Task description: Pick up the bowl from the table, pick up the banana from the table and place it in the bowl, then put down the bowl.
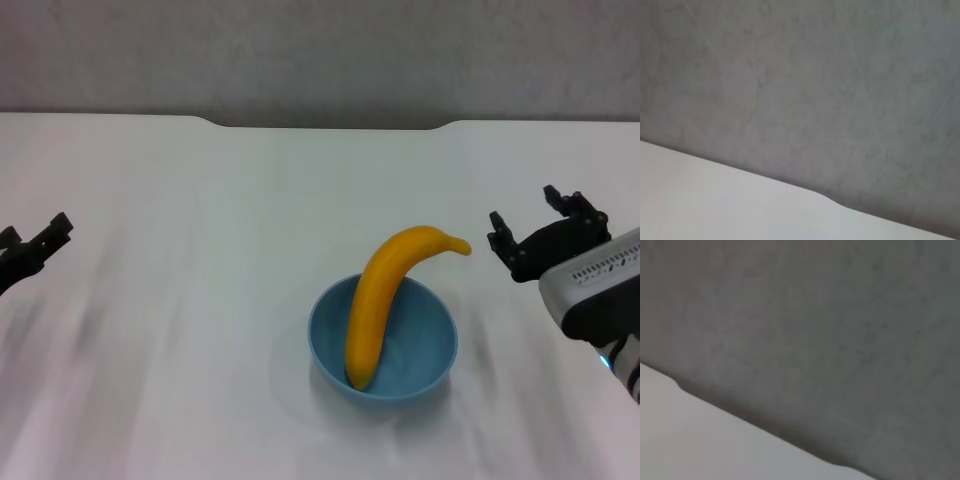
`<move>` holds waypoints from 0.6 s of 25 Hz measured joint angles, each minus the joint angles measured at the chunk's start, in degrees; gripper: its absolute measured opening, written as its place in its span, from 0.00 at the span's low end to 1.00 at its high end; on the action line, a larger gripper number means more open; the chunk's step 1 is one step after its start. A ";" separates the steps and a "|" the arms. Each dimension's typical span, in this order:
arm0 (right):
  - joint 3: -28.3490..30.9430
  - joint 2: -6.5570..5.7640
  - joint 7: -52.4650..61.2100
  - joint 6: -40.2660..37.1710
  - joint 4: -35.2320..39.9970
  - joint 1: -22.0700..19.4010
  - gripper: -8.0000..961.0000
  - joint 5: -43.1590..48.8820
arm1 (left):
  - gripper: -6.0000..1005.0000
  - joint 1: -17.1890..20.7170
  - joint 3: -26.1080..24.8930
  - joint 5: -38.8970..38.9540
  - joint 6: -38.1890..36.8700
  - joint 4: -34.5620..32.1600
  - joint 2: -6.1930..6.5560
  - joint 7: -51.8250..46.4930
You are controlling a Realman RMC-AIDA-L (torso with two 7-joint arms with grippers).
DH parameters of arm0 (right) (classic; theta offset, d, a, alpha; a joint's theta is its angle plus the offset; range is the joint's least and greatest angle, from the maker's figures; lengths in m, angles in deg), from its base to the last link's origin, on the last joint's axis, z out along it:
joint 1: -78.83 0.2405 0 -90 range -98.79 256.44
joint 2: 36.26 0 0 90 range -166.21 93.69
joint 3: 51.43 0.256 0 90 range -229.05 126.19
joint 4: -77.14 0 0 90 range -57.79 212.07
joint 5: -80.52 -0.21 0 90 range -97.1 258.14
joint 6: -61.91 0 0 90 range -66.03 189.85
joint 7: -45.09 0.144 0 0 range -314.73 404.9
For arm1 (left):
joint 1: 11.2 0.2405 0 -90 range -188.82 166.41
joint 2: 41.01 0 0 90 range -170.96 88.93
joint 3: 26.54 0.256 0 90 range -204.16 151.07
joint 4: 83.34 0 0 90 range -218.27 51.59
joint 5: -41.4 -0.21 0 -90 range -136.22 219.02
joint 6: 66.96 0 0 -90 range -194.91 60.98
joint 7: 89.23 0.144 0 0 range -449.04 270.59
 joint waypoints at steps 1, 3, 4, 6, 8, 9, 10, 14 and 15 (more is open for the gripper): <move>-0.81 -0.02 1.97 -1.74 1.00 0.36 0.71 1.10 | 0.88 -0.02 -0.06 0.00 -0.01 -0.02 0.00 0.10; -2.18 -0.07 8.54 -5.58 3.80 1.05 0.71 5.30 | 0.88 -0.10 -0.12 0.00 -0.07 -0.14 0.01 0.29; -2.89 -0.08 12.75 -7.88 5.51 1.30 0.71 8.09 | 0.88 -0.27 -0.12 0.02 -0.12 -0.40 0.02 0.53; -5.34 -0.04 28.83 -17.87 12.95 2.07 0.71 20.34 | 0.88 -0.72 -0.14 0.27 -0.20 -1.16 0.02 1.17; -5.83 -0.01 33.27 -20.92 15.49 2.26 0.71 23.64 | 0.88 -1.10 -0.18 0.66 -0.23 -1.92 0.03 1.87; -6.10 0.03 38.40 -24.12 18.01 2.50 0.71 26.89 | 0.88 -1.19 -0.19 0.76 -0.22 -2.08 0.02 2.02; -6.24 0.07 42.92 -26.99 20.59 2.85 0.71 29.45 | 0.88 -1.24 -0.18 0.84 -0.21 -2.18 0.02 2.15; -6.93 0.24 55.50 -34.20 29.42 5.09 0.71 33.83 | 0.88 -1.28 -0.20 0.87 -0.37 -2.29 -0.01 2.59; -7.42 0.31 57.36 -35.68 31.20 5.53 0.71 33.95 | 0.88 -1.35 -0.15 1.07 -0.27 -2.44 -0.08 3.23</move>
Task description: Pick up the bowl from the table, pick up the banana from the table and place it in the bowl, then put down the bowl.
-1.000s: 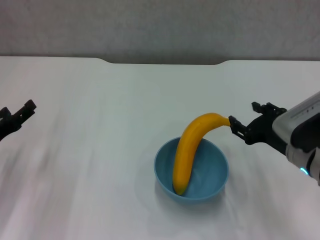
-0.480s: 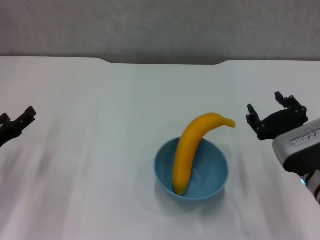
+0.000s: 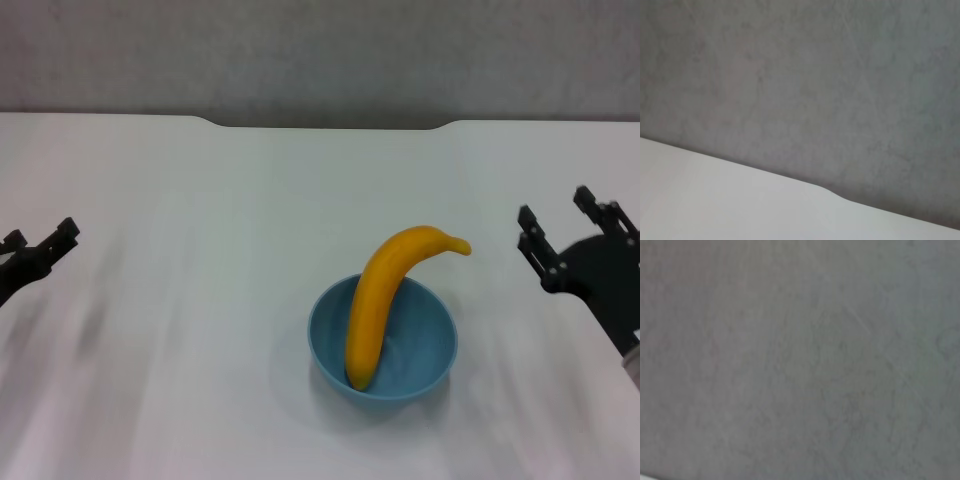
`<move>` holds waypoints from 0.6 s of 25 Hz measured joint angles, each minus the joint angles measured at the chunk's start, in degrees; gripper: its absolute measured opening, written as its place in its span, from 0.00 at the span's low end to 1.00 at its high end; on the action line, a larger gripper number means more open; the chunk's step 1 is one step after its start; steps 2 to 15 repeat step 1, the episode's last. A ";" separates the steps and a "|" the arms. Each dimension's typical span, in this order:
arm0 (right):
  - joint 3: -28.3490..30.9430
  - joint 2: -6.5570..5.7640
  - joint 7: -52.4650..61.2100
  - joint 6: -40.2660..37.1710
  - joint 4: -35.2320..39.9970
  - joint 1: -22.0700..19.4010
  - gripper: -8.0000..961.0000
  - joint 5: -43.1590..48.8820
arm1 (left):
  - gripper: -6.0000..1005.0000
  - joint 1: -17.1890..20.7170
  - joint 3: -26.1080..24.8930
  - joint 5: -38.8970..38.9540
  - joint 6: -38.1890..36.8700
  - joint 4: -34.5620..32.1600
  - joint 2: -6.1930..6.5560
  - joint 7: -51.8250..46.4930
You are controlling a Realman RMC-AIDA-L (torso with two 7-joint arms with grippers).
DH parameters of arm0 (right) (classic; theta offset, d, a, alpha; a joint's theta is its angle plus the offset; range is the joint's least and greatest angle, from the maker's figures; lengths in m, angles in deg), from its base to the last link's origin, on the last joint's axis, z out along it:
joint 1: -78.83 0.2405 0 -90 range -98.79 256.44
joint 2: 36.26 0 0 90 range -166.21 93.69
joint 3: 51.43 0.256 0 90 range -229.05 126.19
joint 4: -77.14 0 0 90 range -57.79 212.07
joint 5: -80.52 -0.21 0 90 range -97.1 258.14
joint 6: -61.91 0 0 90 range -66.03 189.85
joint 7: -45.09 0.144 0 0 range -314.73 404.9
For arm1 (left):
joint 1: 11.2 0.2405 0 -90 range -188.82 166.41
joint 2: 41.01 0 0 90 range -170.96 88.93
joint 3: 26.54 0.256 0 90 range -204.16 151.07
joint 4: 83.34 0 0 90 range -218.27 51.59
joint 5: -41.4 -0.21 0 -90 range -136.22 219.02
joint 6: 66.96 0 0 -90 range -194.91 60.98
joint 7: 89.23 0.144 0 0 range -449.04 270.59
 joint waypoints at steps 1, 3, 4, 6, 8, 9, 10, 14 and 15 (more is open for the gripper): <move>-0.46 0.05 1.51 -1.30 1.67 0.33 0.71 -0.02 | 0.88 -0.07 0.08 0.24 0.11 -0.13 -0.06 0.57; -0.46 0.05 1.51 -1.30 1.67 0.33 0.71 -0.02 | 0.88 -0.07 0.08 0.24 0.11 -0.13 -0.06 0.57; -0.46 0.05 1.51 -1.30 1.67 0.33 0.71 -0.02 | 0.88 -0.07 0.08 0.24 0.11 -0.13 -0.06 0.57; -0.46 0.05 1.51 -1.30 1.67 0.33 0.71 -0.02 | 0.88 -0.07 0.08 0.24 0.11 -0.13 -0.06 0.57; -0.46 0.05 1.51 -1.30 1.67 0.33 0.71 -0.02 | 0.88 -0.07 0.08 0.24 0.11 -0.13 -0.06 0.57; -0.46 0.05 1.51 -1.30 1.67 0.33 0.71 -0.02 | 0.88 -0.07 0.08 0.24 0.11 -0.13 -0.06 0.57; -0.46 0.05 1.51 -1.30 1.67 0.33 0.71 -0.02 | 0.88 -0.07 0.08 0.24 0.11 -0.13 -0.06 0.57; -0.46 0.05 1.51 -1.30 1.67 0.33 0.71 -0.02 | 0.88 -0.07 0.08 0.24 0.11 -0.13 -0.06 0.57; -0.46 0.05 1.51 -1.30 1.67 0.33 0.71 -0.02 | 0.88 -0.07 0.08 0.24 0.11 -0.13 -0.06 0.57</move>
